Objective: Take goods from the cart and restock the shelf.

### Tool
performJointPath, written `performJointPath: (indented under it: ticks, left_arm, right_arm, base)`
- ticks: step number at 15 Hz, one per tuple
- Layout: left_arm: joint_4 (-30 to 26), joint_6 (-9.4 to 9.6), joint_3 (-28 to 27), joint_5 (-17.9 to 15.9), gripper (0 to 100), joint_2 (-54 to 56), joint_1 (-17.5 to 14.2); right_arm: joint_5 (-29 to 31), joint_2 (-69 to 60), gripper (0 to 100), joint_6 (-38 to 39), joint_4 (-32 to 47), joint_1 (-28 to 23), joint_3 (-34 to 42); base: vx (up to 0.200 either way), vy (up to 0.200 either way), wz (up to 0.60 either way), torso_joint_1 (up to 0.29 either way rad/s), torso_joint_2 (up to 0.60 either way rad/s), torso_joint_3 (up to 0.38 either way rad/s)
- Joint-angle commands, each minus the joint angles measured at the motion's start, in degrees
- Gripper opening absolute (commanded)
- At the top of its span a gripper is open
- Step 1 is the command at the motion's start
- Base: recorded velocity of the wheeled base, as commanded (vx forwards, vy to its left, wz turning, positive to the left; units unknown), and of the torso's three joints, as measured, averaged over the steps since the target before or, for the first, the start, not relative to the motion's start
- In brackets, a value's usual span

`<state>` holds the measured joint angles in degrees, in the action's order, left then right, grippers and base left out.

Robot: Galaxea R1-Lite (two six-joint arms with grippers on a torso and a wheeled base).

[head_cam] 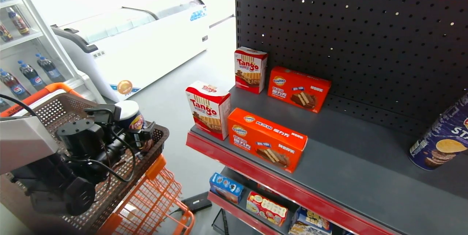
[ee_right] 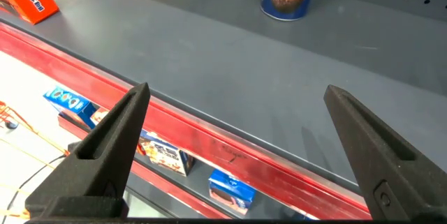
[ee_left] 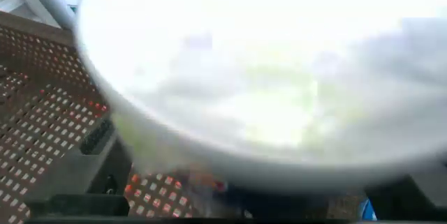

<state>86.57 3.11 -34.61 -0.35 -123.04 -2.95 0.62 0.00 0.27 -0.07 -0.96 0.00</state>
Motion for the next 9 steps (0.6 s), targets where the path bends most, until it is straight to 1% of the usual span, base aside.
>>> performJointPath:
  ticks: [1,2,4,6,7,9]
  left_arm:
    - [0.4,0.23,-3.4,0.0,100,-3.0,-0.2]
    - [0.4,0.93,-3.8,0.0,0,-3.3,-0.3]
    - [0.4,2.69,-4.4,0.0,0,-3.4,-0.3]
    - [0.4,2.6,-4.9,0.1,0,-3.0,0.2]
    - [0.5,2.69,-4.9,0.1,0,-2.0,1.0]
    - [-0.3,2.6,-4.6,0.2,0,3.2,2.4]
  right_arm:
    - [0.0,0.0,100,0.0,0.0,0.0,0.0]
    - [0.0,0.0,100,0.0,0.0,0.0,0.0]
    - [0.0,0.0,100,0.0,0.0,0.0,0.0]
    - [0.0,0.0,100,0.0,0.0,0.0,0.0]
    - [0.0,0.0,100,0.0,0.0,0.0,0.0]
    - [0.0,0.0,100,0.0,0.0,0.0,0.0]
  base:
    - [0.0,0.0,0.0,0.0,0.0,0.0]
    - [0.0,0.0,0.0,0.0,0.0,0.0]
    - [0.0,0.0,0.0,0.0,0.0,0.0]
    - [0.0,0.0,0.0,0.0,0.0,0.0]
    - [0.0,0.0,0.0,0.0,0.0,0.0]
    - [0.0,0.0,0.0,0.0,0.0,0.0]
